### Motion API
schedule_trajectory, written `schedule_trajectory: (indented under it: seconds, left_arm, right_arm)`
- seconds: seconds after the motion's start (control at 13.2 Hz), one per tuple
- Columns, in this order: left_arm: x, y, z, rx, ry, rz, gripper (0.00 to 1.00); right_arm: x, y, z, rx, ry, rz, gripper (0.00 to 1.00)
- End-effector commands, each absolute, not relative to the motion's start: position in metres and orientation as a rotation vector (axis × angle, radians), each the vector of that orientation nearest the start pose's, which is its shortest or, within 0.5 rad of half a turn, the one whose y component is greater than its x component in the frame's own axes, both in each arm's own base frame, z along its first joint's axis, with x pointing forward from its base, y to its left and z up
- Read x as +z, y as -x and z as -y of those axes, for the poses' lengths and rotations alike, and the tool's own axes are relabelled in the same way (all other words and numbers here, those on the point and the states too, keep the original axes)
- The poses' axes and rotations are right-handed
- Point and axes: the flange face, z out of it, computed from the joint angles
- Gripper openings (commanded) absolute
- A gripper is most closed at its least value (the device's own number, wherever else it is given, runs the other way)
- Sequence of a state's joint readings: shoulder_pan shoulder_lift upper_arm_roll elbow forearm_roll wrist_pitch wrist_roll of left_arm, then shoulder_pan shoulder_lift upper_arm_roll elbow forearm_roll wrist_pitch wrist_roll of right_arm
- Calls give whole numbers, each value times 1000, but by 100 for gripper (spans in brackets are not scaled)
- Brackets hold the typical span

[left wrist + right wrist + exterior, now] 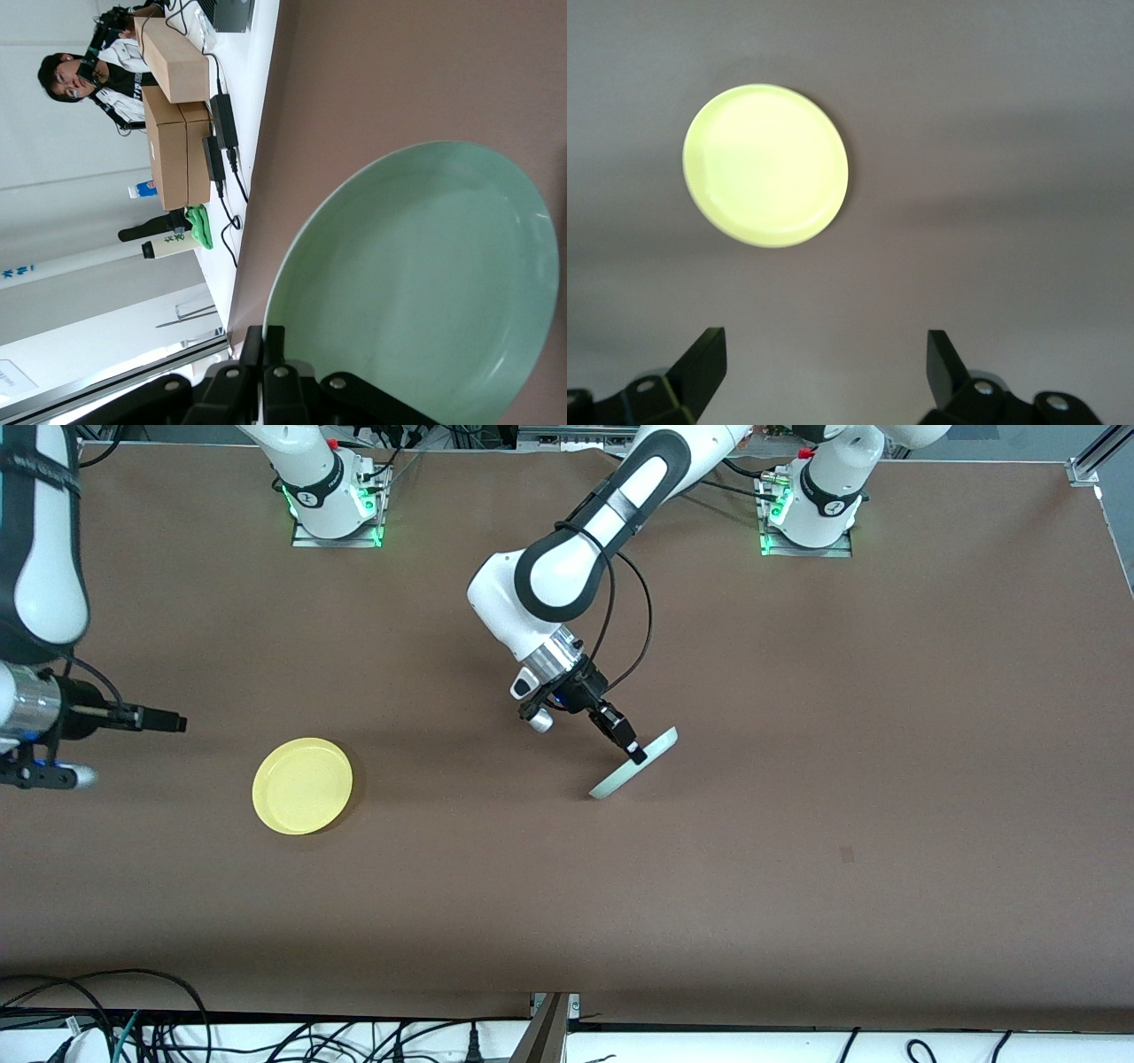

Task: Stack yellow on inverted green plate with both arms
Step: 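Flip the green plate with the left gripper while the right gripper reaches yellow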

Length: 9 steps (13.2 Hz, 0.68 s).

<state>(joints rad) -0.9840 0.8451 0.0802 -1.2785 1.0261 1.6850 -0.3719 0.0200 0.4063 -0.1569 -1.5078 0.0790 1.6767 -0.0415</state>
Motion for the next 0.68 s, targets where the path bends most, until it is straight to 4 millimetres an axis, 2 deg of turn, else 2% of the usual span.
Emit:
schedule_trajectory:
  seconds: [0.0, 0.15, 0.38, 0.53, 0.61]
  left_arm:
    - [224, -476, 547, -409, 1684, -876, 0]
    - [219, -470, 551, -411, 1669, -883, 0]
    - [210, -466, 552, -401, 1666, -892, 0]
    - [203, -455, 559, -403, 1657, -913, 86]
    - [203, -452, 561, -404, 1669, -912, 100]
  right_arm:
    - [364, -663, 76, 353, 3053, -211, 100]
    - [322, -669, 94, 347, 2988, -299, 100]
    - [264, -676, 92, 326, 2949, -350, 100]
    - [237, -669, 90, 296, 2958, -348, 100]
    - [226, -665, 86, 287, 2950, -316, 100]
